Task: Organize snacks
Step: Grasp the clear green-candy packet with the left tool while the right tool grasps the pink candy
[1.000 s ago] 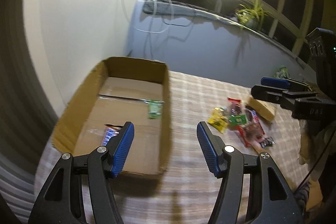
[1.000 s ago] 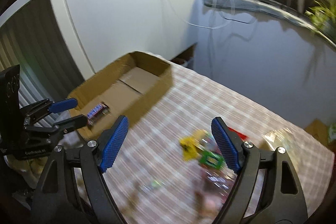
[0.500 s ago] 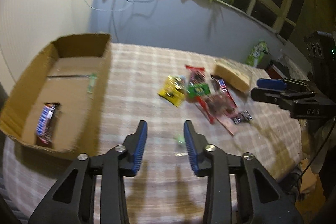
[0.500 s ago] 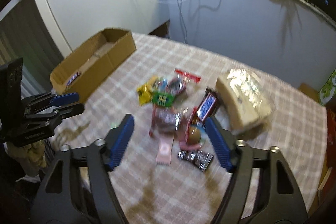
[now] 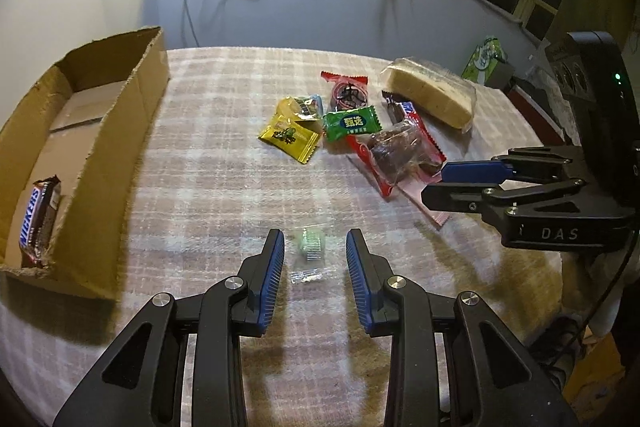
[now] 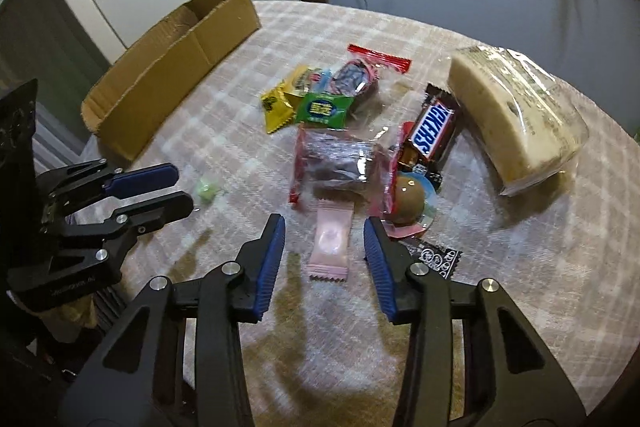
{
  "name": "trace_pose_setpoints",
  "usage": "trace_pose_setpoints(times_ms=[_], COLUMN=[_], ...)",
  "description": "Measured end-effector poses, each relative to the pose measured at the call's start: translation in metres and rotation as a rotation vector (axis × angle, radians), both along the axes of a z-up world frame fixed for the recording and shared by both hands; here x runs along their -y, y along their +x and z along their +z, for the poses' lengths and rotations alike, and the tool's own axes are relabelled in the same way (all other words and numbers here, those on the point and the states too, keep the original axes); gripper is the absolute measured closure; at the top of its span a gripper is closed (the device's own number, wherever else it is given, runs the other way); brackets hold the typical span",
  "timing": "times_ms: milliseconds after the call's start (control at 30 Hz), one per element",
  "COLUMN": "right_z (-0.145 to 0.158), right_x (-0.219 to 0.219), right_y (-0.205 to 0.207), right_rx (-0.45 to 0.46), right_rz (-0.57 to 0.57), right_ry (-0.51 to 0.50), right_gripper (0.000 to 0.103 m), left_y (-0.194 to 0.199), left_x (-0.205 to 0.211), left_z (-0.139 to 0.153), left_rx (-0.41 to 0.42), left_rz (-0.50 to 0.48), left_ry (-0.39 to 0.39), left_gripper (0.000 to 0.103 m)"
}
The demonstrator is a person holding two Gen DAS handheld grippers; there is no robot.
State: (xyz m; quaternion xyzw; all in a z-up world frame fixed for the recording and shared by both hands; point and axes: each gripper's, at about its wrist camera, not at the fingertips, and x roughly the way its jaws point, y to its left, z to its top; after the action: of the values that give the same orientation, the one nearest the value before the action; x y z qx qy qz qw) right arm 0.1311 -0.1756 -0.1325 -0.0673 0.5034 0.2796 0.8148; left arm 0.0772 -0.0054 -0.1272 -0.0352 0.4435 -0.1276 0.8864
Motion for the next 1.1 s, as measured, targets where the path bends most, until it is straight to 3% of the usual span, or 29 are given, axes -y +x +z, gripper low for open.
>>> trace_pose_setpoints(times_ms=[200,367,533,1100], right_z=[-0.007,-0.016,-0.015,0.005], right_x=[-0.004,-0.013,-0.013,-0.012], right_y=[0.003,0.002,0.004,-0.009], right_rx=[-0.025,-0.03,-0.023,0.023], right_rz=[0.008,0.021,0.011,0.007], right_ry=[-0.007,-0.039,-0.059,-0.037], right_gripper=[0.062,0.067,0.082,0.083], left_y=[0.007,0.009,0.009,-0.001], left_x=[0.0,0.005,0.004,-0.005], left_z=[-0.008,-0.018,-0.018,0.003], left_rx=[-0.016,-0.033,-0.023,0.023], left_rz=[-0.004,-0.013,-0.01,0.009], left_ry=[0.01,0.018,0.022,0.007], left_gripper=[0.072,0.082,0.085,0.086])
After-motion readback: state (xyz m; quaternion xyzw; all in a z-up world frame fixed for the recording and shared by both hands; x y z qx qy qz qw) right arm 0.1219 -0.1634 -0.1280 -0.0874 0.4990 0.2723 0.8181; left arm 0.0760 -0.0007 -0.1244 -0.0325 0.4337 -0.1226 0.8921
